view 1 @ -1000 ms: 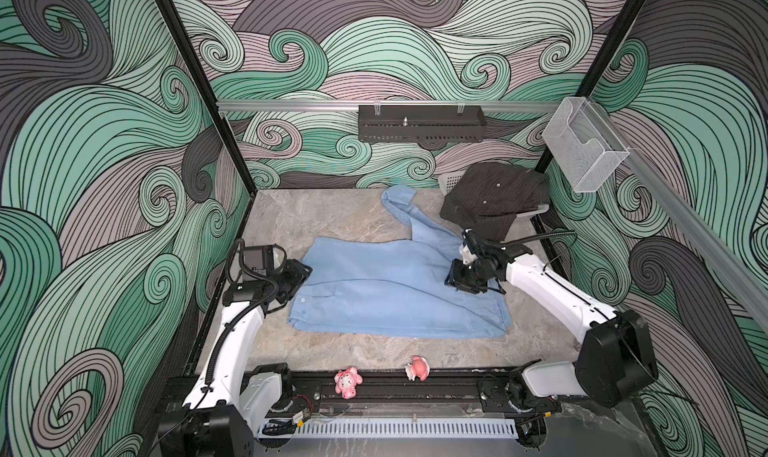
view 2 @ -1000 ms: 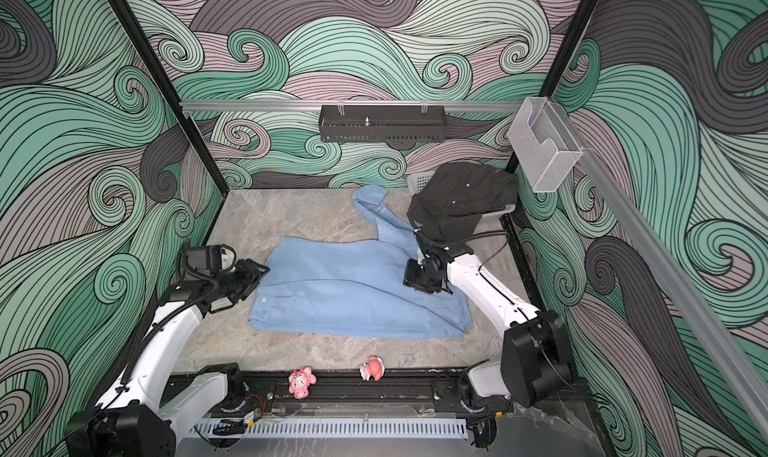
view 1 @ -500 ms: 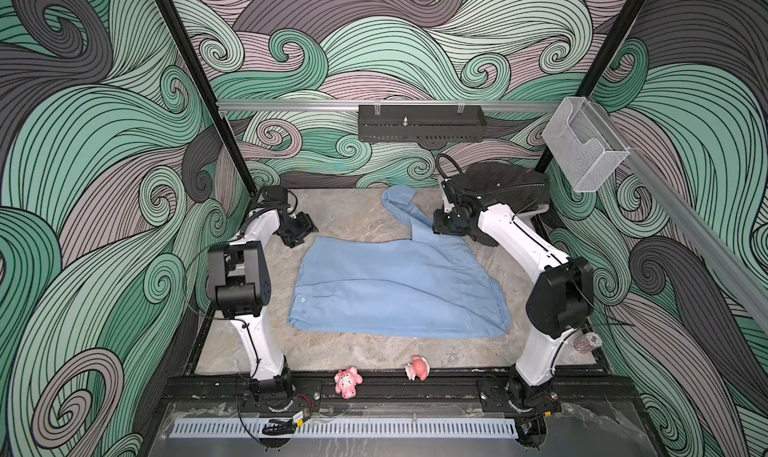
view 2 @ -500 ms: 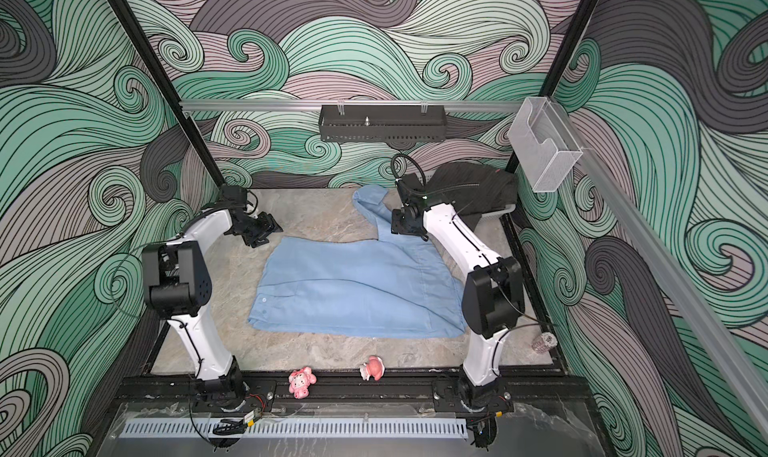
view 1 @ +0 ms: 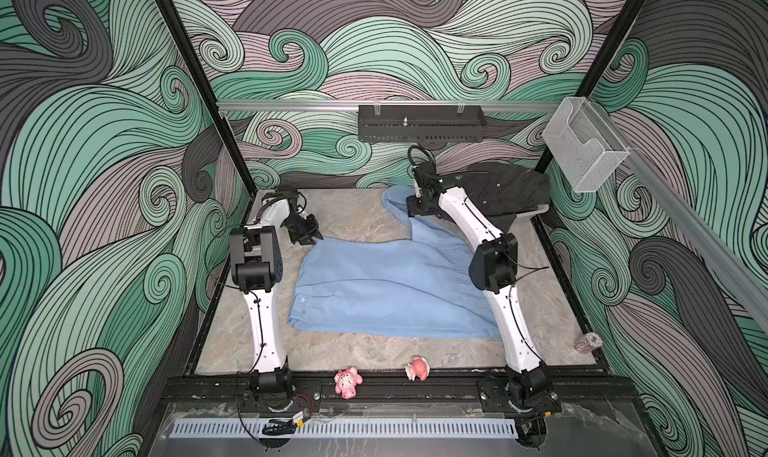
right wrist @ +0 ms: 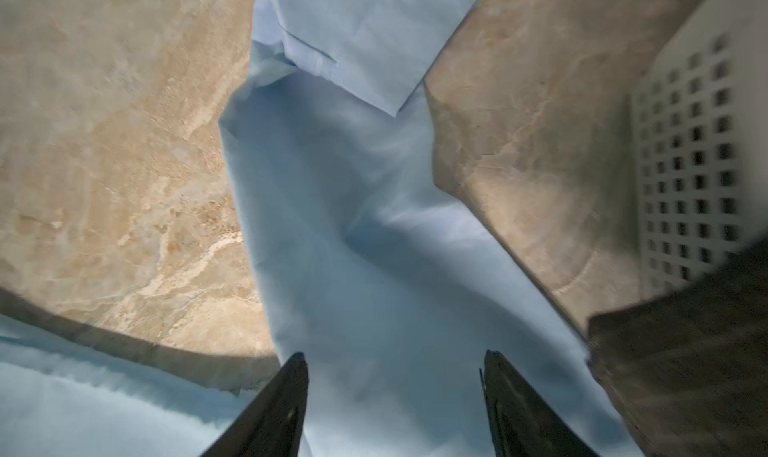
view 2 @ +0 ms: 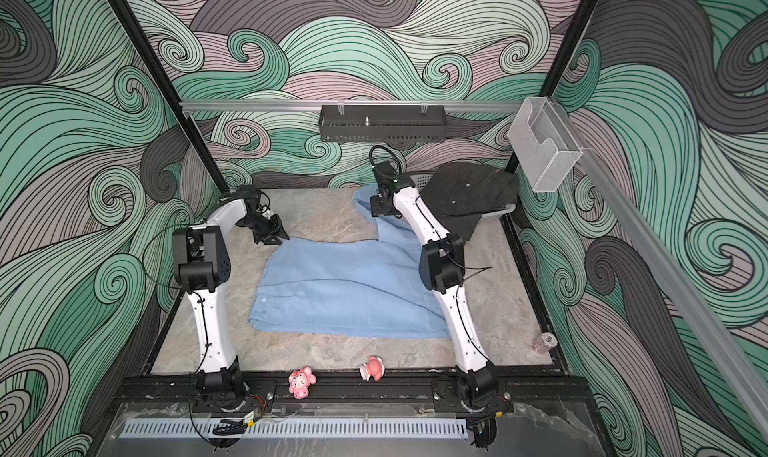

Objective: Fold and stack the long sleeve shirts

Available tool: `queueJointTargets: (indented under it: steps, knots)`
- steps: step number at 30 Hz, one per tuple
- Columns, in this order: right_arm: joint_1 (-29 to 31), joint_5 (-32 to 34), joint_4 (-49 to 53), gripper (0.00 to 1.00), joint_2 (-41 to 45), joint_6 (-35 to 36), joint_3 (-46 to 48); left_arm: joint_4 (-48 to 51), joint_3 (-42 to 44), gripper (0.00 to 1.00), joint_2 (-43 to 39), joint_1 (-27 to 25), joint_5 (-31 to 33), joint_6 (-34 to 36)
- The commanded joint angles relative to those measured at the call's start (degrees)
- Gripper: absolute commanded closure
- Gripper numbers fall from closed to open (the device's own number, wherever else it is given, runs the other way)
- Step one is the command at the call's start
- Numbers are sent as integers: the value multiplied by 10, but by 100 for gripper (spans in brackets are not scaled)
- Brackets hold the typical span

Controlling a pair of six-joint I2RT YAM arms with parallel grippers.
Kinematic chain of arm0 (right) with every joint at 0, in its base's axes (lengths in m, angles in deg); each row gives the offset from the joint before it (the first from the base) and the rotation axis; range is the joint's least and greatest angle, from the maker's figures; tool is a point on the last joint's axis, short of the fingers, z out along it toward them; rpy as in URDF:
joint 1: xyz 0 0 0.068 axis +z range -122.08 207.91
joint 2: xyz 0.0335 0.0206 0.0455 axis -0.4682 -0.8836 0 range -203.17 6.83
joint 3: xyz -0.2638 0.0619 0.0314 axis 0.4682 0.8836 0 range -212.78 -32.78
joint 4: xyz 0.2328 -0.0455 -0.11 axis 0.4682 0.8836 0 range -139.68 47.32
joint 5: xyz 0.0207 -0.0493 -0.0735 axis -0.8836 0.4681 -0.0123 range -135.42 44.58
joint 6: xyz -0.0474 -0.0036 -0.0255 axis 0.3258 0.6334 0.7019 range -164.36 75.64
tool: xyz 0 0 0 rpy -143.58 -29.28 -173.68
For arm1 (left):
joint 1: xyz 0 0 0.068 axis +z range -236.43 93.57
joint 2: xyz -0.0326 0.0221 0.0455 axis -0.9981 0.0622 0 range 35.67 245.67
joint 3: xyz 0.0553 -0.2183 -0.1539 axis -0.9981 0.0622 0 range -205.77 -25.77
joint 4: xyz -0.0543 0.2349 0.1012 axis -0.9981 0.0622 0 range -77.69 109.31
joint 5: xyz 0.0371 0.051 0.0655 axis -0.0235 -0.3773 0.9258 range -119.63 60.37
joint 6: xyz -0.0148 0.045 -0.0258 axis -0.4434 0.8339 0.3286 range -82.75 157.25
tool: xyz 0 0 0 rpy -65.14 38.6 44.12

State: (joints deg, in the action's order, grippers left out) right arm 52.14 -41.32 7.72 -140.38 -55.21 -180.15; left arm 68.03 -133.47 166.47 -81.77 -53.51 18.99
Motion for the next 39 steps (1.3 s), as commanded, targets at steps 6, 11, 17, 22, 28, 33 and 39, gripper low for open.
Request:
queueJointTargets:
  steps: [6, 11, 17, 22, 28, 33, 39]
  knots:
    - [10, 1, -23, 31, -87, 28, -95, 60, -34, 89, 35, -3, -28, 29]
    - [9, -13, -35, 67, -92, 13, -95, 57, -34, 100, 29, -2, -20, 32]
    - [0, -7, -41, 98, -69, 2, -89, 49, -26, 100, 22, 0, -19, 31]
    - [-14, 47, -77, 38, -51, -4, -64, 39, -20, 100, 18, -2, -30, 22]
    - [-31, 65, -98, 33, -101, -14, -100, 35, -18, 100, 13, -3, -34, 19]
    - [-38, 64, -154, 26, -128, -21, -101, 33, -18, 100, 10, -7, -40, 17]
    - [-37, 13, -171, 29, -159, -41, -120, 34, -21, 100, 5, -8, -37, 17]
